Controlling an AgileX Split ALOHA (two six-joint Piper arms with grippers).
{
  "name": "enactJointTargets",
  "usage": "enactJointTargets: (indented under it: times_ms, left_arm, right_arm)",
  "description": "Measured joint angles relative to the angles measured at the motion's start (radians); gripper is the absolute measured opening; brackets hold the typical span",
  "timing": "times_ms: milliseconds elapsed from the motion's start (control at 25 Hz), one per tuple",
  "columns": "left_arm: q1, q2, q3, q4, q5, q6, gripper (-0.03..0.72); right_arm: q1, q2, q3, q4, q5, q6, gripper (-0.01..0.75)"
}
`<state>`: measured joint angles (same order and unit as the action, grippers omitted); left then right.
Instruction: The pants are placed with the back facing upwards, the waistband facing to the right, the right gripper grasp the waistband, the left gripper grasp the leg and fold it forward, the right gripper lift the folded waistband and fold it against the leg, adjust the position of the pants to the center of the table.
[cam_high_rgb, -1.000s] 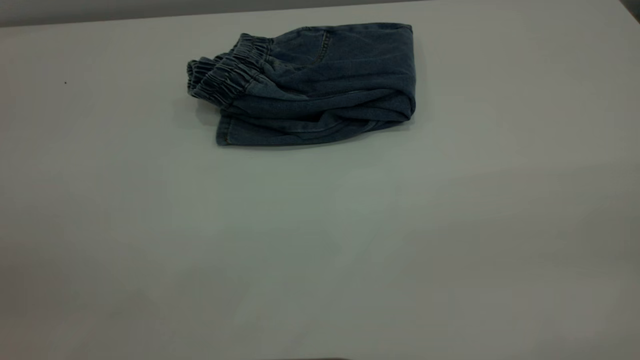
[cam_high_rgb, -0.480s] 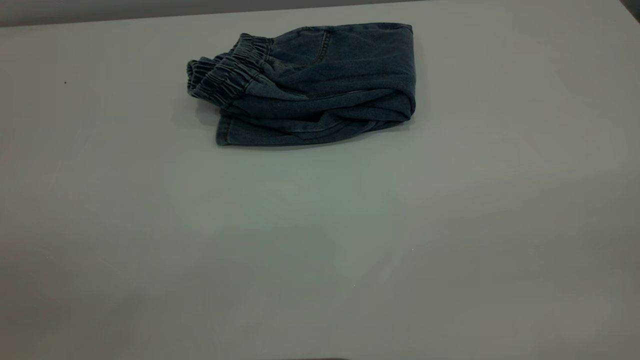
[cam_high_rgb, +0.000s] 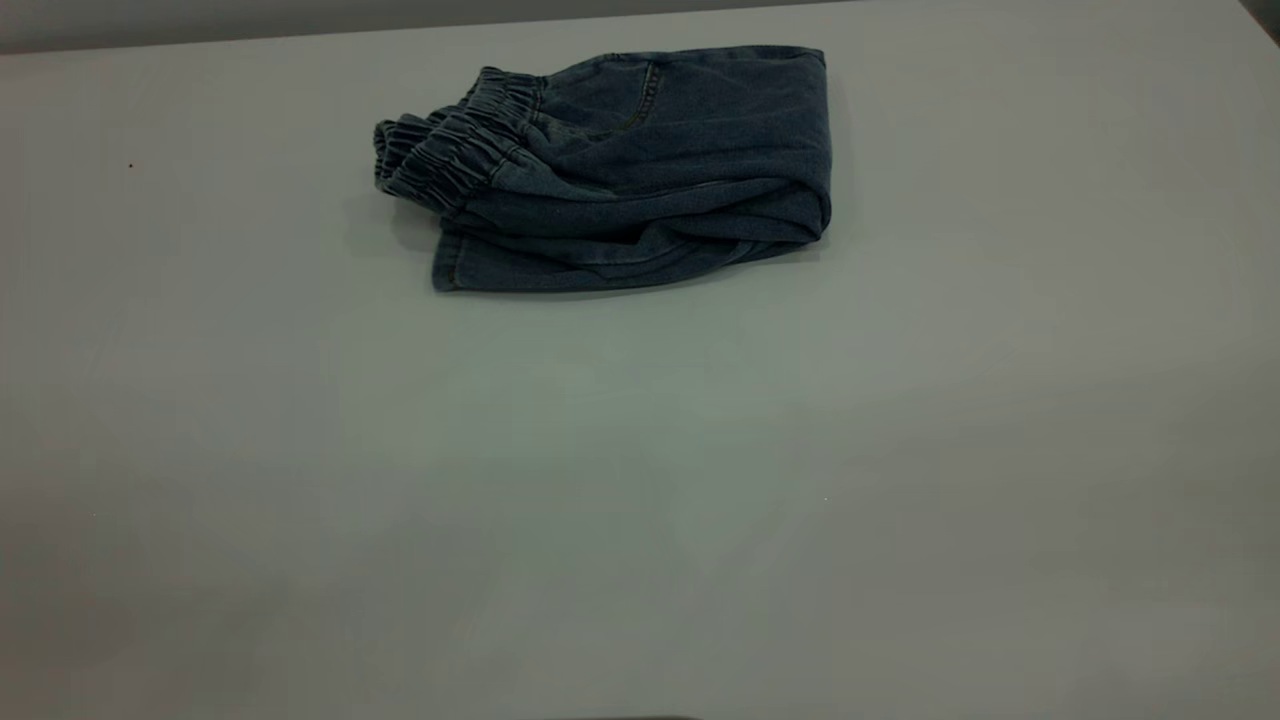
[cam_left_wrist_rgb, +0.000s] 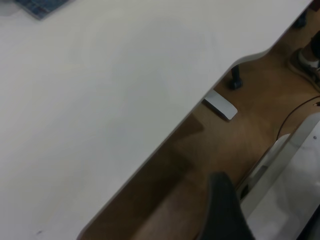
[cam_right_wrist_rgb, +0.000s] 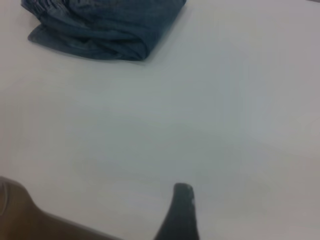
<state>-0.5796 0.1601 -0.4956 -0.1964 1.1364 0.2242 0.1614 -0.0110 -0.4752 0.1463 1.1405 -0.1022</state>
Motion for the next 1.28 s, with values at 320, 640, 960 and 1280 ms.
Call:
enactJointTargets:
  times_ms: [320, 640, 960, 1280]
  left_arm:
    - [0.0, 0.0, 0.001, 0.107, -0.003, -0.103, 0.415]
    - [0.0, 0.0, 0.003, 0.196, -0.006, -0.224, 0.415]
    - [0.008, 0.0, 0.003, 0.196, -0.008, -0.232, 0.415]
    - [0.509, -0.041, 0.003, 0.203, -0.008, -0.23, 0.415]
  right_arm:
    - [0.0, 0.0, 0.0, 0.002, 0.0, 0.0, 0.57]
    - [0.0, 0.0, 0.0, 0.002, 0.0, 0.0, 0.57]
    - [0.0, 0.0, 0.0, 0.002, 0.0, 0.0, 0.57]
    - [-0.003, 0.0, 0.0, 0.003, 0.0, 0.0, 0.57]
